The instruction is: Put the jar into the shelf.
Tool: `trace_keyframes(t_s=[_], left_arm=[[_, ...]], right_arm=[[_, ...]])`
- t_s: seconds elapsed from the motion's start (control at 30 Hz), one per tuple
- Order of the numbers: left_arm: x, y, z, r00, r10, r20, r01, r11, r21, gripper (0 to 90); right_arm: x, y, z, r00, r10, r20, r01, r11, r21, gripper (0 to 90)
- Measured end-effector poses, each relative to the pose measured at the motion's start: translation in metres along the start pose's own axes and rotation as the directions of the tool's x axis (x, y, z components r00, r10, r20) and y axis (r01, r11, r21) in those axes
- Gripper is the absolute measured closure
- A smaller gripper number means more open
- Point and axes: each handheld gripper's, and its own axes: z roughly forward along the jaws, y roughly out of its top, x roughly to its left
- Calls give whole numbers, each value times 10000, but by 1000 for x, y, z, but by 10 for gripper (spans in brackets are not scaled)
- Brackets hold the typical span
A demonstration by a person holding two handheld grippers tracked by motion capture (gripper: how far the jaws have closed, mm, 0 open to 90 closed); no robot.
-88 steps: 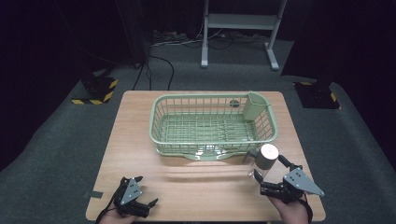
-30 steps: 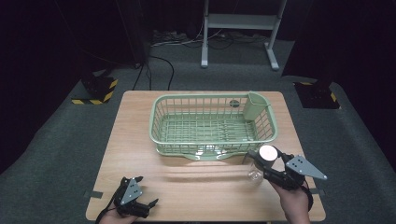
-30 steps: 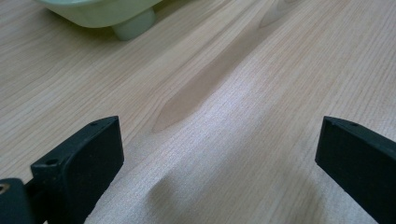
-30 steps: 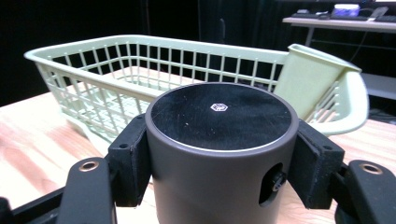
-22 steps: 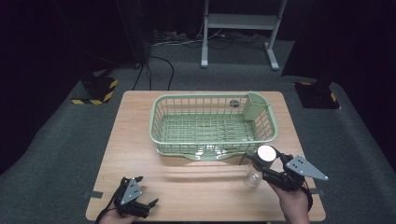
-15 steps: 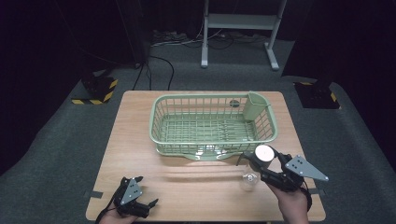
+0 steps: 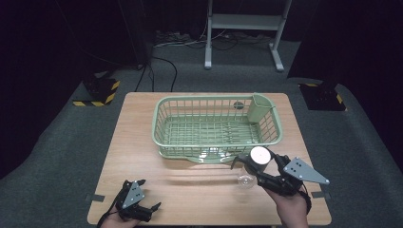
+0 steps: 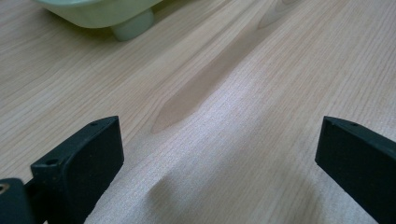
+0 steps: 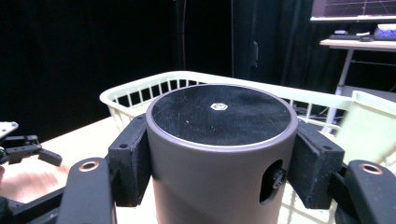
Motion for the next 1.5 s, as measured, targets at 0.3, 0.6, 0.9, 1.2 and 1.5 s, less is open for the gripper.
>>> trace_keyframes(t_s=[0.3,0.6,0.9,1.2,1.5], left_arm=[[0,0,-1,10000,-35,46,35,10000,-46,15],[0,0,-1,9999,-70,100,70,9999,-85,15],[1,0,-1,9998,-93,165,94,9999,-46,15],[1,0,-1,9998,-62,204,62,10000,-4,15],[0,0,-1,9997,-50,228,50,10000,-9,15]], right_arm=[[12,13,8,9990,40,-448,-45,9999,-115,328],[20,29,12,9976,-60,-685,31,9991,-427,328],[24,47,15,9971,-191,-739,134,9970,-765,328],[26,65,20,9970,-374,-684,293,9928,-1164,329],[29,81,27,9977,-535,-425,459,9856,-1627,329]])
